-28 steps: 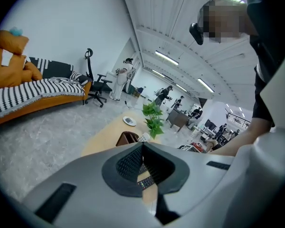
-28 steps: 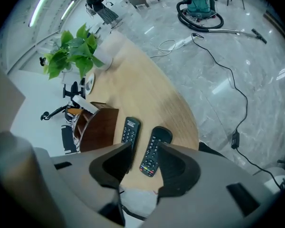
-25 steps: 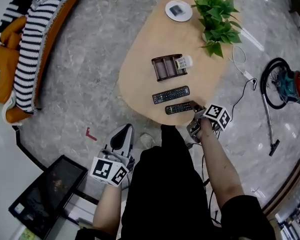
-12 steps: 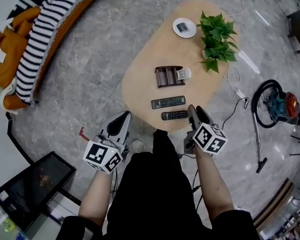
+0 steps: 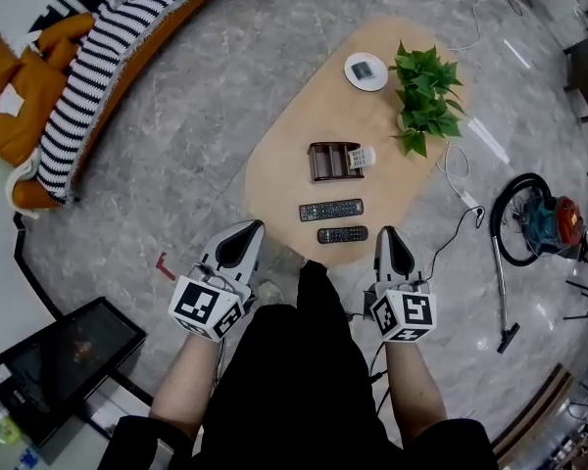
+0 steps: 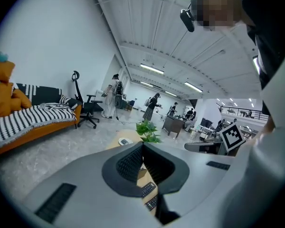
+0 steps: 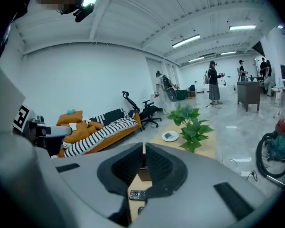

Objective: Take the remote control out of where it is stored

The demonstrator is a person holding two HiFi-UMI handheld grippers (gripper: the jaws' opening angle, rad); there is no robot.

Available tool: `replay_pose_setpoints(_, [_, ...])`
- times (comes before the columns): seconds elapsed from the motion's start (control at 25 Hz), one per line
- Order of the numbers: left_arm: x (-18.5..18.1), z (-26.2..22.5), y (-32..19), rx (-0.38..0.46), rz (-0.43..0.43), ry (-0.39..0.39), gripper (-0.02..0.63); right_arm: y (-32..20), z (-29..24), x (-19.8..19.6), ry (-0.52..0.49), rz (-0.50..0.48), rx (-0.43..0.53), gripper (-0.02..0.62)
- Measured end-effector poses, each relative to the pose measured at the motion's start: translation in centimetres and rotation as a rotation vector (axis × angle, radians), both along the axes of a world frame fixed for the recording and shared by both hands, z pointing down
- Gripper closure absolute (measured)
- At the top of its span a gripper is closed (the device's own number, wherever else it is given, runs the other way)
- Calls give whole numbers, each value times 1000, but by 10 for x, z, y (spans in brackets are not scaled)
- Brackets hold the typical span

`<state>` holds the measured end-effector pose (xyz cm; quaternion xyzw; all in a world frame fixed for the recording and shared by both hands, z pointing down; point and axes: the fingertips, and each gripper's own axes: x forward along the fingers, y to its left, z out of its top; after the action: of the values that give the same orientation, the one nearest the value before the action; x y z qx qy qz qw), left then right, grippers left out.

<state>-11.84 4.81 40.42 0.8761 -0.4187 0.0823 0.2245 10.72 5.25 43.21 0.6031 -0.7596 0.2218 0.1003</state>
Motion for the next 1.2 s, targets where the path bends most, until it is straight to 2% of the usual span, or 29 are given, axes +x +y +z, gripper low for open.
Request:
replay_pose_setpoints(0.2, [-2,-1,-3,-8,2,-13,600,-8,-2,9,5,11,0,569])
replay_pose_setpoints(0.4, [-1,0,-6,-23,-12,14,598,-18,6,14,7,14,-28,569])
replay_pose_setpoints(0.64, [-1,7,-12,-45,-43,20,598,-29,17,11,55,-51,-47,569])
replay_pose_setpoints(1.0, [-5,20,-20,-83,-96,6,598,-72,60,14,74,-106,-132,568])
replay_pose_setpoints(1.2, [-6,29,-24,-112,-111,3,598,-97,92,18,1,-84,-215,568])
